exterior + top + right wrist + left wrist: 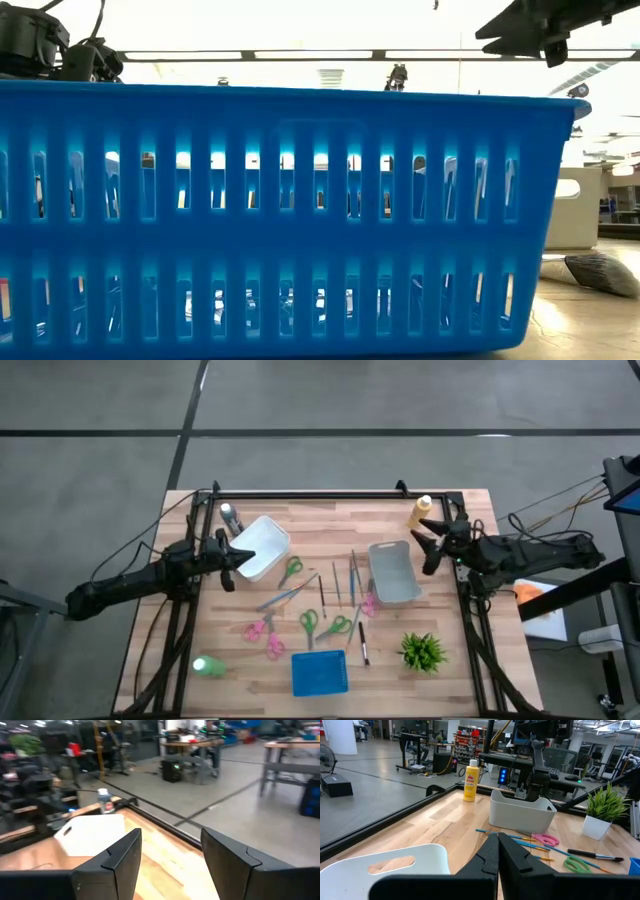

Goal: Pick & Place Paint Supplies
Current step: Put the yellow paint bottle into the white bin

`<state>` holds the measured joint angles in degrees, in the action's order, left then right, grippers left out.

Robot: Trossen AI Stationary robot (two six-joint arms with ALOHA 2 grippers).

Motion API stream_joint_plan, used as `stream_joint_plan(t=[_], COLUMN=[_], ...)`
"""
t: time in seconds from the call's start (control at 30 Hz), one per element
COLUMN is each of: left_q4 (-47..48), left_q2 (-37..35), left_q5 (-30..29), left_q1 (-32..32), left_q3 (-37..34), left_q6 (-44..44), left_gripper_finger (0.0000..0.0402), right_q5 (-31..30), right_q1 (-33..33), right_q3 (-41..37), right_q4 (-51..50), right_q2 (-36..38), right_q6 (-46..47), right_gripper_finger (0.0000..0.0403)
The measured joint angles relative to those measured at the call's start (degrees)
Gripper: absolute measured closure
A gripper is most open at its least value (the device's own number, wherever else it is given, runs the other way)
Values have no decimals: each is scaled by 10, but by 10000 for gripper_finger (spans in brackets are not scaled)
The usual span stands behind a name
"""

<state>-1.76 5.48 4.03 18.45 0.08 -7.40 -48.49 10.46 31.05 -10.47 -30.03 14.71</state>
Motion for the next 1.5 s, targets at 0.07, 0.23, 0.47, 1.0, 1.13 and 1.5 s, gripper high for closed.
stream_joint_plan(t=[0.07,0.23,0.47,1.0,1.13,1.5], left_q4=[0,0,0,0,0,0], left_q2=[0,0,0,0,0,0], left_q5=[0,0,0,0,0,0], left_q1=[0,0,0,0,0,0], left_q3=[0,0,0,0,0,0], left_q6=[0,0,0,0,0,0], left_gripper_finger=[401,401,401,401,401,401], right_q5=[-21,-55,-57,127,189,227], right_q1=[0,-4,-65,-317,-381,-453], right_q3=[12,51,121,156,155,155], right_q4=[-1,-14,-183,-298,-297,-298], right_q2=[-28,-82,-132,-174,-179,-182], right_q6=[19,51,167,228,210,177], right_gripper_finger=[202,202,202,202,202,175])
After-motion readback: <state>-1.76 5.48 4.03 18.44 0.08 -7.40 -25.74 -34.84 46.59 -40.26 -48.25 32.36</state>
